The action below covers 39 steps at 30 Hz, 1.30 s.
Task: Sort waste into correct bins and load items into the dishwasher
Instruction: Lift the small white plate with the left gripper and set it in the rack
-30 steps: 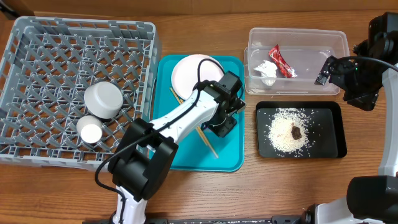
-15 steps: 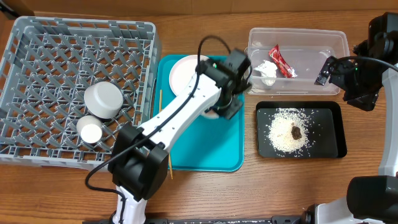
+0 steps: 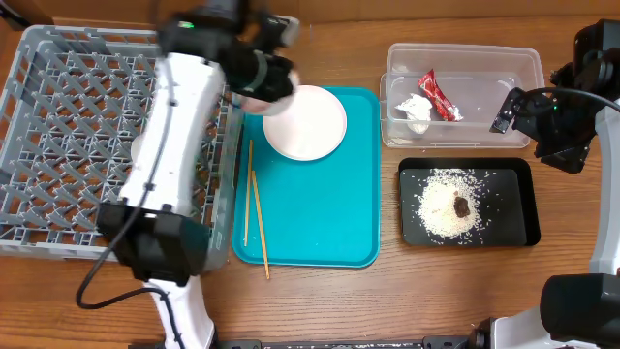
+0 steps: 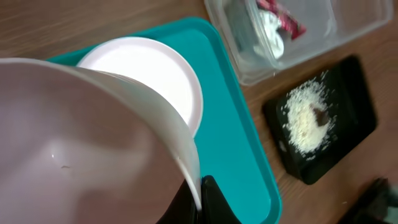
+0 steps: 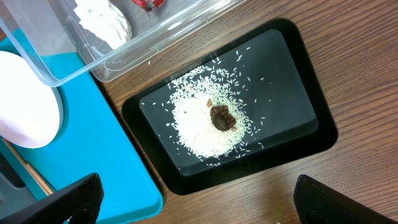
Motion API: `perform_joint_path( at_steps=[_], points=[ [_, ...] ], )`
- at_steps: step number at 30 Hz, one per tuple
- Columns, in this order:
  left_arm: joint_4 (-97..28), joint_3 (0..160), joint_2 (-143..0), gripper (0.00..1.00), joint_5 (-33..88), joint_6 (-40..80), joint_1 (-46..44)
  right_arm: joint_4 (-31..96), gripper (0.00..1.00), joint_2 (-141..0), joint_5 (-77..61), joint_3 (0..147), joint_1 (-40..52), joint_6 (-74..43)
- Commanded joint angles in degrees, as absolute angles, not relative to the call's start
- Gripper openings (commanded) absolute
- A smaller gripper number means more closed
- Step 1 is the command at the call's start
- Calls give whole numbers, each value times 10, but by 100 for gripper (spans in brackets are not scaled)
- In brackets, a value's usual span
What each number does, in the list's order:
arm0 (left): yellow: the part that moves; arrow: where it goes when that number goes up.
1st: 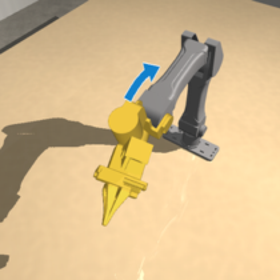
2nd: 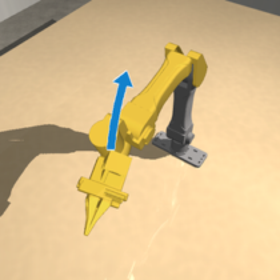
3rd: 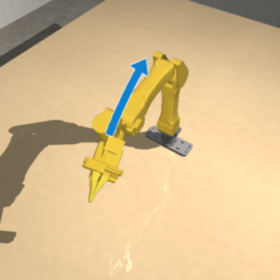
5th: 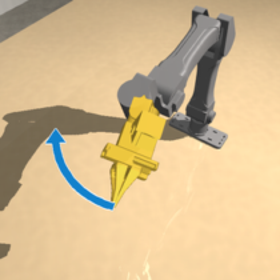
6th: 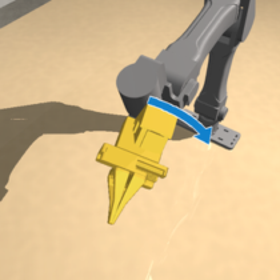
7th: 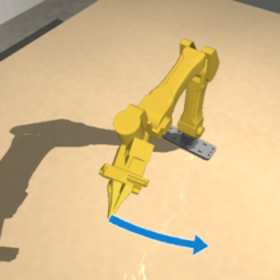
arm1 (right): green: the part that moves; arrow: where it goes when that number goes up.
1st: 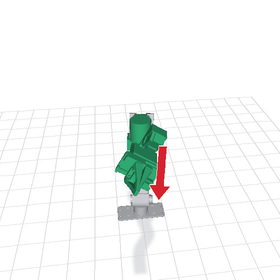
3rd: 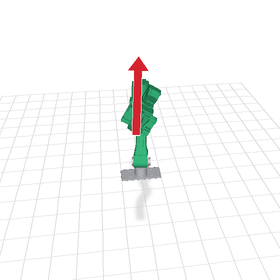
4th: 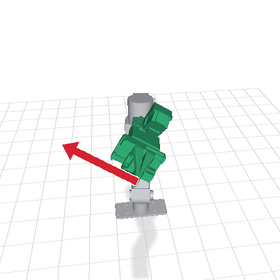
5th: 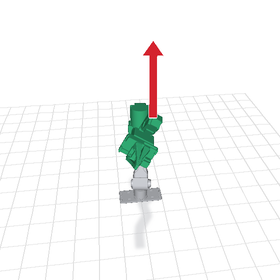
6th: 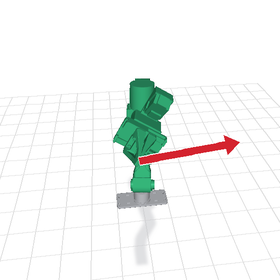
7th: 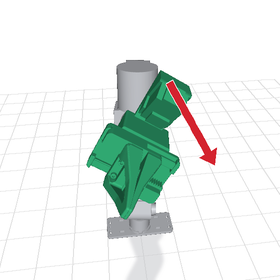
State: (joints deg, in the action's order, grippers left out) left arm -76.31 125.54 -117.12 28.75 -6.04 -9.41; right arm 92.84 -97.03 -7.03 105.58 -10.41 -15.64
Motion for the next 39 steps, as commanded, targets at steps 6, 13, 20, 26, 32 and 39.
perform_joint_path(
  at_steps=[6,13,20,26,32,39],
  points=[
    [-762,1249,-1175,4,548,-129,79,928,100,-966,-65,1058,-103,-156],
    [-763,1230,-1210,4,655,-168,167,930,100,-966,-65,1058,-103,-156],
    [-747,1230,-1286,4,765,-182,222,934,100,-966,-65,1058,-103,-156],
    [-731,1230,-1346,4,806,-183,255,936,100,-966,-65,1058,-103,-156],
    [-726,1230,-1380,4,781,-182,290,938,100,-966,-65,1058,-103,-156],
    [-746,1230,-1389,58,688,-182,324,938,100,-966,-65,1058,-103,-156]
  ],
)
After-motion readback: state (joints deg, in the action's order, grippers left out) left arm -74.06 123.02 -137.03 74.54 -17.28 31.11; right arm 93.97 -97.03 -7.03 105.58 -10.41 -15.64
